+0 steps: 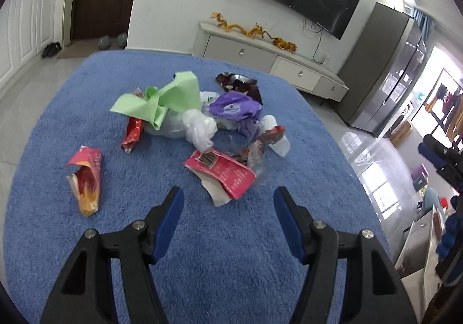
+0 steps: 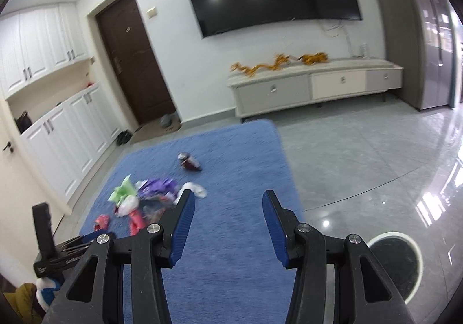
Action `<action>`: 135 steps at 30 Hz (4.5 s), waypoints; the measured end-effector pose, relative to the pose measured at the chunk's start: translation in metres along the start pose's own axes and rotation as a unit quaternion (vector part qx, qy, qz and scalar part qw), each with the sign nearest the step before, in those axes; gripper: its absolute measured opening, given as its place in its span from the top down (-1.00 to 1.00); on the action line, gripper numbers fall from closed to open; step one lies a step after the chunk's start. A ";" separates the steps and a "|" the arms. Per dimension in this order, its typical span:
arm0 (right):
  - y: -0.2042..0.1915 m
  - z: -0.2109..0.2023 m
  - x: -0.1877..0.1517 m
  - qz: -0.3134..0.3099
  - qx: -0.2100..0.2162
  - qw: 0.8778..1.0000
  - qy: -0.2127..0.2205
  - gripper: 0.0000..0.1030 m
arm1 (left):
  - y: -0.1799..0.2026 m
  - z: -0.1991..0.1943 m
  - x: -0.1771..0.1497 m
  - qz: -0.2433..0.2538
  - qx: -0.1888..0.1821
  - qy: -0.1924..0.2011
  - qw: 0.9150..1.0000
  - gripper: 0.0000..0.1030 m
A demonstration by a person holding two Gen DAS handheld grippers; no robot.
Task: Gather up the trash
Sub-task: 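Return both tools to the trash pile on the rug, then grasp the pink wrapper with the left gripper while the right grasps a red wrapper, then carry both wrappers to the bin and open both grippers over it, then return both tools to the trash on the rug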
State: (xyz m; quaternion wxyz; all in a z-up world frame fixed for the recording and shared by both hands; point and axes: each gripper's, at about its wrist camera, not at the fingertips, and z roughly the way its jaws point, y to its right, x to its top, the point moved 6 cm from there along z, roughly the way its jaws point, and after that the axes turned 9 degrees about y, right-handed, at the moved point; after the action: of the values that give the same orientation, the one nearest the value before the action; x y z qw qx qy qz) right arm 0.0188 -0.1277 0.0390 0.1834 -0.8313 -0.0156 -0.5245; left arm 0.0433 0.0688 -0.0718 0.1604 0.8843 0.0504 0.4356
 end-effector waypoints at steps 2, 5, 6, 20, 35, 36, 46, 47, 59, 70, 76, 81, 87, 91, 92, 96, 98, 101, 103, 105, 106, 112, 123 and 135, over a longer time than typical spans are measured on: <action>-0.013 0.017 -0.008 -0.003 0.018 1.000 -0.019 0.10 | 0.001 0.010 0.002 -0.006 -0.003 -0.006 1.000 -0.22; -0.029 0.040 -0.020 -0.017 0.043 0.998 -0.050 0.10 | 0.005 0.026 0.008 -0.015 -0.004 -0.011 1.000 -0.22; -0.035 0.049 -0.024 -0.020 0.054 0.996 -0.061 0.10 | 0.006 0.029 0.008 -0.017 0.000 -0.012 1.000 -0.22; -0.084 0.149 -0.056 -0.029 0.147 0.977 -0.149 0.14 | -0.008 0.077 0.005 -0.077 -0.003 -0.046 0.996 -0.21; -0.071 0.166 -0.056 -0.013 0.139 0.981 -0.135 0.82 | -0.014 0.078 0.003 -0.103 -0.006 -0.044 0.994 0.11; -0.070 0.162 -0.053 -0.012 0.139 0.981 -0.131 0.82 | -0.015 0.076 0.002 -0.109 -0.010 -0.044 0.993 0.16; -0.059 0.103 -0.037 0.003 0.144 0.986 -0.087 0.82 | -0.011 0.037 -0.015 -0.140 -0.053 -0.043 0.988 0.48; -0.059 0.098 -0.035 0.005 0.144 0.986 -0.083 0.82 | -0.009 0.033 -0.017 -0.141 -0.059 -0.045 0.987 0.49; 0.003 0.002 -0.016 0.043 0.098 0.994 0.002 0.82 | 0.049 -0.010 -0.008 -0.097 -0.109 -0.030 0.989 0.51; 0.137 -0.095 -0.008 0.083 -0.062 0.991 0.082 0.82 | 0.194 0.000 0.015 0.020 -0.206 -0.047 0.977 0.51; 0.222 -0.125 -0.034 0.134 -0.154 0.975 0.086 0.82 | 0.315 0.042 -0.003 0.097 -0.260 -0.094 0.956 0.50; 0.285 -0.130 -0.065 0.182 -0.205 0.959 0.073 0.82 | 0.395 0.085 -0.029 0.133 -0.282 -0.137 0.940 0.50; 0.334 -0.125 -0.097 0.214 -0.238 0.946 0.051 0.82 | 0.469 0.133 -0.068 0.161 -0.297 -0.178 0.924 0.45; 0.357 -0.115 -0.113 0.230 -0.248 0.940 0.036 0.79 | 0.502 0.164 -0.090 0.159 -0.300 -0.202 0.919 0.38; 0.361 -0.112 -0.118 0.234 -0.248 0.939 0.034 0.79 | 0.508 0.171 -0.094 0.157 -0.301 -0.208 0.917 0.33; 0.375 -0.103 -0.132 0.248 -0.258 0.933 0.020 0.67 | 0.522 0.195 -0.109 0.147 -0.298 -0.222 0.917 -0.12; 0.381 -0.103 -0.135 0.250 -0.265 0.931 0.017 0.44 | 0.527 0.201 -0.113 0.144 -0.298 -0.229 0.915 -0.12; 0.383 -0.104 -0.135 0.250 -0.268 0.930 0.017 0.39 | 0.522 0.198 -0.113 0.147 -0.298 -0.225 0.916 -0.12; 0.385 -0.108 -0.133 0.249 -0.275 0.929 0.020 0.34 | 0.522 0.191 -0.113 0.153 -0.297 -0.216 0.918 -0.12; 0.387 -0.111 -0.130 0.249 -0.279 0.927 0.026 0.33 | 0.518 0.185 -0.109 0.158 -0.297 -0.204 0.919 -0.12; 0.385 -0.115 -0.128 0.248 -0.281 0.927 0.029 0.32 | 0.516 0.181 -0.106 0.161 -0.297 -0.196 0.920 -0.12; 0.371 -0.143 -0.111 0.241 -0.291 0.924 0.060 0.31 | 0.499 0.148 -0.079 0.180 -0.291 -0.149 0.928 -0.12; 0.302 -0.185 -0.051 0.198 -0.273 0.934 0.122 0.30 | 0.445 0.061 -0.015 0.190 -0.285 -0.051 0.938 -0.12; 0.199 -0.183 0.008 0.118 -0.216 0.958 0.149 0.30 | 0.317 -0.015 0.047 0.162 -0.227 0.044 0.959 -0.12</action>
State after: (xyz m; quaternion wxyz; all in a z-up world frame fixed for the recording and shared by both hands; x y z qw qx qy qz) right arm -0.0927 -0.3733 0.0585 0.0602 -0.7594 0.2240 -0.6078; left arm 0.0443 -0.2154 0.0760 0.2818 0.8010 -0.1872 0.4940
